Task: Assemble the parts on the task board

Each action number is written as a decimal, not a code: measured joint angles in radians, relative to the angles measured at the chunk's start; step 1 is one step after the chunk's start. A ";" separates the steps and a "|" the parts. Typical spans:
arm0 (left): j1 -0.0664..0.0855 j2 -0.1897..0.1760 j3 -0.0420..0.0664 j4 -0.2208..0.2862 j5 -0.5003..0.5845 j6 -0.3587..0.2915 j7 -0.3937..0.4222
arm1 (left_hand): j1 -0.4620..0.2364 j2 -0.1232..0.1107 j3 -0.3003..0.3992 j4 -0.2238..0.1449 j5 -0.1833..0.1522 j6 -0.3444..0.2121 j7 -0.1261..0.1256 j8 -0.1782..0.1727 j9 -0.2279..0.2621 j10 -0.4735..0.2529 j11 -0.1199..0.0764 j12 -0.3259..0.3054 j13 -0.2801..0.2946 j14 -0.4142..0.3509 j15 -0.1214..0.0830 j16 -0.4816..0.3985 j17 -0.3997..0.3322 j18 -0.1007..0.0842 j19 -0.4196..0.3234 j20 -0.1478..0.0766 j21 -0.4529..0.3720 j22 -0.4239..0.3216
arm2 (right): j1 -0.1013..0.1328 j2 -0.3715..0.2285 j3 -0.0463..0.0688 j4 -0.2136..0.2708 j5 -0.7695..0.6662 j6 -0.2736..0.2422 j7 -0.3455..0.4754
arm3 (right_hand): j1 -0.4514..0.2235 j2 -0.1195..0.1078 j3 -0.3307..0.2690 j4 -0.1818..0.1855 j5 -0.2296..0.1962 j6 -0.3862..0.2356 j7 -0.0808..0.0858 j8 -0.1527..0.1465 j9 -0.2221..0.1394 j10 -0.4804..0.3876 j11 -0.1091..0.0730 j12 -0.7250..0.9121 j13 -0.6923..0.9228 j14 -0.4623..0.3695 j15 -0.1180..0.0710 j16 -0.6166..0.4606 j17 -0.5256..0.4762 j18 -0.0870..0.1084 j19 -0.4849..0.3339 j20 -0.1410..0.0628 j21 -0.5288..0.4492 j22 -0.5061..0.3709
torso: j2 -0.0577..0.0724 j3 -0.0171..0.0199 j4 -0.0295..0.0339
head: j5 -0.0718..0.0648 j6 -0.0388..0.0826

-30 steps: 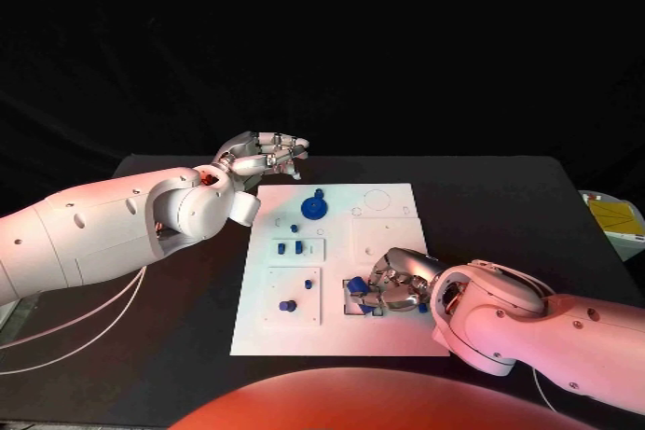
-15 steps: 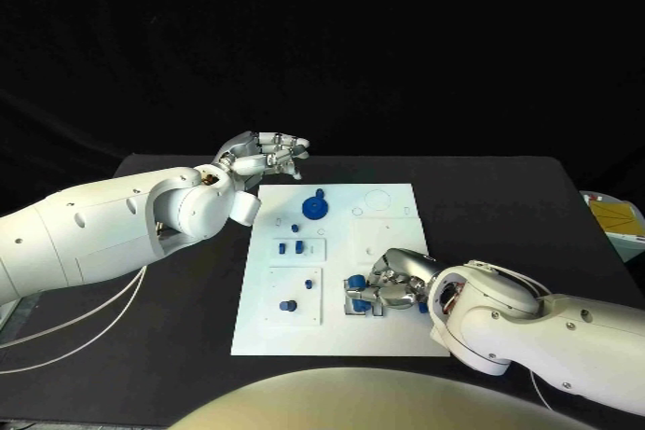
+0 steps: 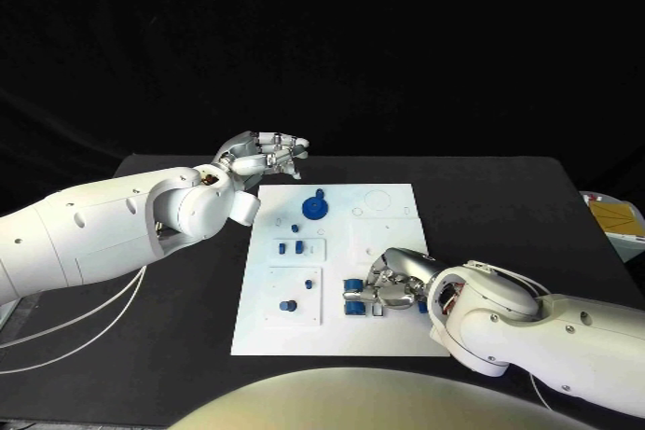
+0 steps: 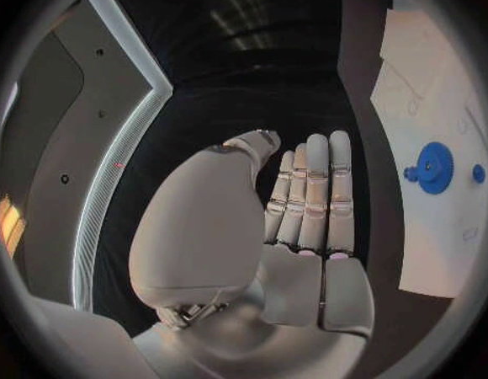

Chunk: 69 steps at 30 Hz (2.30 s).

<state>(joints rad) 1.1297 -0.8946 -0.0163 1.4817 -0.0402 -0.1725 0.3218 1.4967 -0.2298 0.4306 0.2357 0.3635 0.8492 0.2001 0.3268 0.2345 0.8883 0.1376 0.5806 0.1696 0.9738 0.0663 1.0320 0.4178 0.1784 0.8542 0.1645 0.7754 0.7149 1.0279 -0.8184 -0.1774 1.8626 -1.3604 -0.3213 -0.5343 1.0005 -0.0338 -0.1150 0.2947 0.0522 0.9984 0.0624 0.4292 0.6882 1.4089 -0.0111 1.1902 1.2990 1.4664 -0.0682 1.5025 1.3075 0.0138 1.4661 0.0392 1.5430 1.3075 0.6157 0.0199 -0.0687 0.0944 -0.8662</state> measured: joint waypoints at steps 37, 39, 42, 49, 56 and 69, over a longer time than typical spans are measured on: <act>0.000 -0.002 -0.001 -0.002 0.000 0.000 0.001 | 0.000 0.000 0.000 0.000 0.000 0.000 0.000 0.000 0.000 0.000 0.000 0.006 0.000 0.000 0.000 0.000 0.000 0.000 0.000 0.000 0.000 0.000 | 0.002 -0.316 -0.002 0.090 -0.072 -0.091 0.094 | 0.336 0.021 -0.096 -0.008 0.130 -0.045 0.016 -0.031 -0.051 -0.016 0.016 -0.013 0.015 0.004 0.005 0.004 0.001 0.000 0.000 0.000 -0.008 0.001 | -0.002 0.0009 -0.0030 | -0.037 0.014; 0.000 -0.001 -0.001 -0.002 0.000 0.000 0.001 | 0.000 0.000 0.000 0.000 0.000 0.000 0.000 0.000 0.000 0.000 0.000 0.006 0.000 0.000 0.000 0.000 0.000 0.000 0.000 0.000 0.000 0.000 | -0.007 -0.313 -0.003 0.087 -0.086 -0.087 0.087 | 0.336 0.022 -0.096 -0.008 0.132 -0.045 0.016 -0.031 -0.052 -0.016 0.016 -0.013 0.015 0.004 0.005 0.004 0.001 0.000 0.000 0.000 -0.008 0.001 | -0.002 0.0009 -0.0027 | -0.037 0.013; 0.000 -0.002 -0.001 -0.002 0.000 0.001 0.001 | 0.000 0.000 0.000 0.000 0.000 0.000 0.000 0.000 0.000 0.000 0.000 0.006 0.000 0.000 0.000 0.000 0.000 0.000 0.000 0.000 0.000 0.000 | -0.017 -0.303 -0.003 0.080 -0.103 -0.081 0.076 | 0.336 0.022 -0.098 -0.006 0.133 -0.045 0.016 -0.031 -0.052 -0.016 0.016 -0.013 0.015 0.004 0.005 0.004 0.001 0.000 0.000 0.000 -0.008 0.001 | -0.001 0.0009 -0.0018 | -0.038 0.013; 0.000 -0.002 -0.001 -0.002 0.000 0.001 0.001 | 0.000 0.000 0.000 0.000 0.000 0.000 0.000 0.000 0.000 0.000 0.000 0.006 0.000 0.000 0.000 0.000 0.000 0.000 0.000 0.000 0.000 0.000 | -0.033 -0.277 -0.004 0.061 -0.130 -0.075 0.055 | 0.346 0.030 -0.103 -0.006 0.133 -0.041 0.020 -0.031 -0.053 -0.020 0.020 -0.013 0.015 0.004 0.005 0.004 0.000 0.000 0.000 0.000 -0.008 0.000 | -0.001 0.0003 -0.0001 | -0.037 0.013; 0.000 -0.003 -0.001 -0.002 0.000 0.001 0.001 | 0.000 0.000 0.000 0.000 0.000 0.000 0.000 0.000 0.000 -0.004 -0.004 0.006 0.000 0.000 0.000 0.000 0.000 0.000 0.000 0.000 0.000 0.000 | -0.044 -0.250 -0.004 0.046 -0.144 -0.072 0.040 | 0.346 0.030 -0.103 -0.006 0.141 -0.037 0.016 -0.031 -0.056 -0.020 0.020 -0.013 0.015 0.004 0.005 0.004 0.000 0.000 0.000 0.000 -0.008 0.000 | -0.001 0.0003 -0.0001 | -0.037 0.010; 0.000 -0.004 -0.001 -0.001 0.000 0.001 0.000 | 0.000 0.000 0.000 0.000 0.000 0.000 0.000 0.000 0.000 -0.004 -0.004 0.006 0.000 0.000 0.000 0.000 0.000 0.000 0.000 0.000 0.000 0.000 | -0.054 -0.221 0.002 0.018 -0.171 -0.067 0.032 | 0.423 -0.028 -0.066 -0.026 0.092 -0.017 0.007 -0.047 -0.068 -0.020 0.020 -0.019 0.015 -0.001 0.004 0.004 0.000 0.000 0.000 0.000 -0.008 0.000 | -0.001 0.0001 -0.0007 | -0.031 0.005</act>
<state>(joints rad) 1.1295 -0.8991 -0.0178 1.4807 -0.0400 -0.1711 0.3220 1.4967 -0.2298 0.4306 0.2357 0.3635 0.8492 0.2001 0.3268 0.2346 0.8847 0.1339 0.5864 0.1695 0.9738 0.0663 1.0320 0.4181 0.1784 0.8542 0.1645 0.7754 0.7151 0.9735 -1.0395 -0.1759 1.8803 -1.5310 -0.3879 -0.5027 1.4232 -0.0622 -0.1814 0.2686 0.1445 0.9816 0.0695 0.3825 0.6199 1.3890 0.0085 1.1710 1.3140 1.4659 -0.0643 1.5064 1.3078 0.0142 1.4660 0.0394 1.5351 1.3078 0.6144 0.0200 -0.0694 0.0633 -0.8615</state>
